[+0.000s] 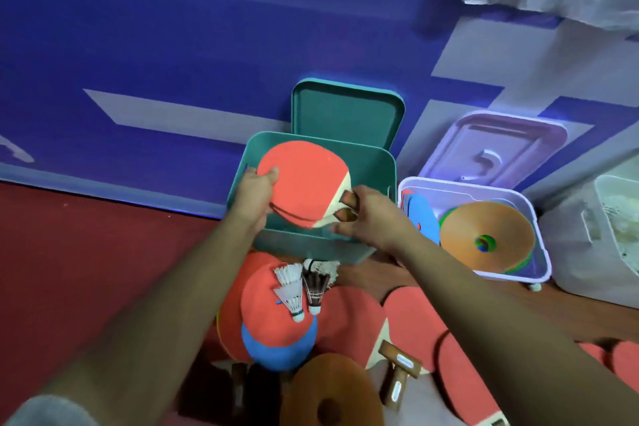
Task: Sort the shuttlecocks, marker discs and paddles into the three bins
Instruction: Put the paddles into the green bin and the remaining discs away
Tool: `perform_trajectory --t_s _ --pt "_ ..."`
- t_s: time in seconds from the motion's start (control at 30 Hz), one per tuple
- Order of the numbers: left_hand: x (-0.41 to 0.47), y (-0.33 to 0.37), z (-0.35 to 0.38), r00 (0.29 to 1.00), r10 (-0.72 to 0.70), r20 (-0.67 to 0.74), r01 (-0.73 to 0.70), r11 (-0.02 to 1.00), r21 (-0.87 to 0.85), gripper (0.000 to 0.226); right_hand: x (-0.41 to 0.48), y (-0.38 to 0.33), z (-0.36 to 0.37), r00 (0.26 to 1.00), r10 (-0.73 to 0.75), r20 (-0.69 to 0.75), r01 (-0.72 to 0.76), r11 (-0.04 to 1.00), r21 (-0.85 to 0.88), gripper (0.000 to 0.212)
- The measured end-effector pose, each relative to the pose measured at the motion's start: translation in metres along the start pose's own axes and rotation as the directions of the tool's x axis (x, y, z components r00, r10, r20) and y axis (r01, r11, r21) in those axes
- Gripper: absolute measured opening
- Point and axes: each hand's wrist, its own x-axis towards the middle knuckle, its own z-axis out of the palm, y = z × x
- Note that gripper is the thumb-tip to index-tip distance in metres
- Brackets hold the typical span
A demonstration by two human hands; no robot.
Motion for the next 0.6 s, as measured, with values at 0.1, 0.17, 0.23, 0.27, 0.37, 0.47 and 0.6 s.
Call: perform_trajectory --t_s 0.1,0.17,0.23,0.27,0.37,0.47,0.6 --pt "0.034 -0.01 0.005 0.994 -0.11 0.022 0.11 0.994 0.008 0.021 0.033 0.008 0.011 1.0 -0.025 -0.006 0.024 0.984 -0.177 0.031" --pt "0.053 -0.017 0.006 0.979 -0.196 0.047 0.196 0.981 0.013 0.028 0.052 0.017 0.024 1.0 0.012 0.001 -0.012 0.973 -0.231 0.028" --pt "0.067 -0.025 0.007 0.972 -0.233 0.037 0.231 0.972 0.048 0.031 0.067 0.027 0.041 0.998 0.054 0.037 -0.045 0.976 -0.214 0.029" --pt "0.072 -0.029 0.007 0.967 -0.253 0.031 0.25 0.966 0.072 0.031 0.074 0.032 0.05 0.995 0.073 0.062 -0.059 0.978 -0.2 0.03" --pt "0.086 -0.045 0.007 0.955 -0.296 0.002 0.292 0.942 0.164 0.032 0.089 0.043 0.076 0.981 0.121 0.152 -0.094 0.98 -0.174 0.033" --pt "0.095 -0.055 0.006 0.953 -0.301 -0.024 0.286 0.873 0.394 0.031 0.096 0.05 0.09 0.964 0.16 0.214 -0.122 0.976 -0.178 0.038" --pt "0.092 -0.047 0.0 0.98 -0.197 0.001 0.143 0.719 0.68 0.024 0.096 0.046 0.081 0.964 0.163 0.21 -0.12 0.972 -0.204 0.044"
